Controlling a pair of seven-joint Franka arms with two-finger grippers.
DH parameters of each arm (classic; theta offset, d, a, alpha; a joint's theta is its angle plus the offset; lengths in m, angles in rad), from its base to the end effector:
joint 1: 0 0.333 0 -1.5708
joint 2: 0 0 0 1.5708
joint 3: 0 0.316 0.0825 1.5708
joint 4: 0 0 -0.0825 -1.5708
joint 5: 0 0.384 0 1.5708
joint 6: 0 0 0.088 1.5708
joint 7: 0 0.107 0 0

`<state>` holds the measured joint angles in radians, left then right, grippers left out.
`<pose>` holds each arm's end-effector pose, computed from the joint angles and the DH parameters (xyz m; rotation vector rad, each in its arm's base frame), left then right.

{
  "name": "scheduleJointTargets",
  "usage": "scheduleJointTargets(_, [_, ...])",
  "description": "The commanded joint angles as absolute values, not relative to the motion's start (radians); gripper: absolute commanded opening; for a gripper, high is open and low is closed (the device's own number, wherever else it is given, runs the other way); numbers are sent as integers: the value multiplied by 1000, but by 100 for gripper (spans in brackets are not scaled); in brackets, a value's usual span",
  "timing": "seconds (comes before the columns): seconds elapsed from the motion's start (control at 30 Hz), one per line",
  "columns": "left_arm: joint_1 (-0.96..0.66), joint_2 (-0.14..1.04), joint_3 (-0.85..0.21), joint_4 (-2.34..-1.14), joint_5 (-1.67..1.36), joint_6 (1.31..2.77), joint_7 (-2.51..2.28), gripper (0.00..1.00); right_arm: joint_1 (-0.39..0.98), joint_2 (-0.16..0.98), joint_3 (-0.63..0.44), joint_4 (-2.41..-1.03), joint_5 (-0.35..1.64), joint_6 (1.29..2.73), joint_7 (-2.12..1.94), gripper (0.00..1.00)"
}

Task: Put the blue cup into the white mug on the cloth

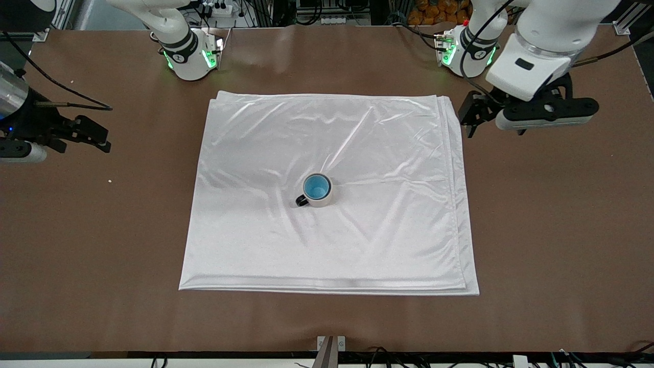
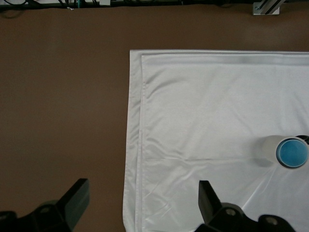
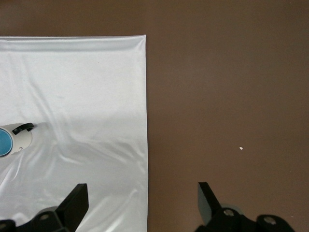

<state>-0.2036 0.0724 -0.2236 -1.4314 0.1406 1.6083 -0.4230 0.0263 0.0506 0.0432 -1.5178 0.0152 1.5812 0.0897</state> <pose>0.5369 -0.2224 0.6548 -3.0634 0.0009 -0.2272 0.5701 0.0406 0.6220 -3.1230 0.0317 -0.0178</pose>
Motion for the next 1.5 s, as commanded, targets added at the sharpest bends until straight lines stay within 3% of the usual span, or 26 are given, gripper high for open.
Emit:
scheduleJointTargets(0.0, [-115, 38, -230, -1462, 104, 1598, -250, 100, 18, 25, 46, -1516, 5, 1565, 74, 100])
scheduleJointTargets(1.27, [46, 2, -227, -1500, -14, 1569, -176, 100, 17, 34, 45, -1516, 3, 1554, 81, 100])
scheduleJointTargets(1.47, [-15, 3, -140, -1505, -14, 1569, -178, 100, 17, 31, 43, -1516, 5, 1554, 81, 100])
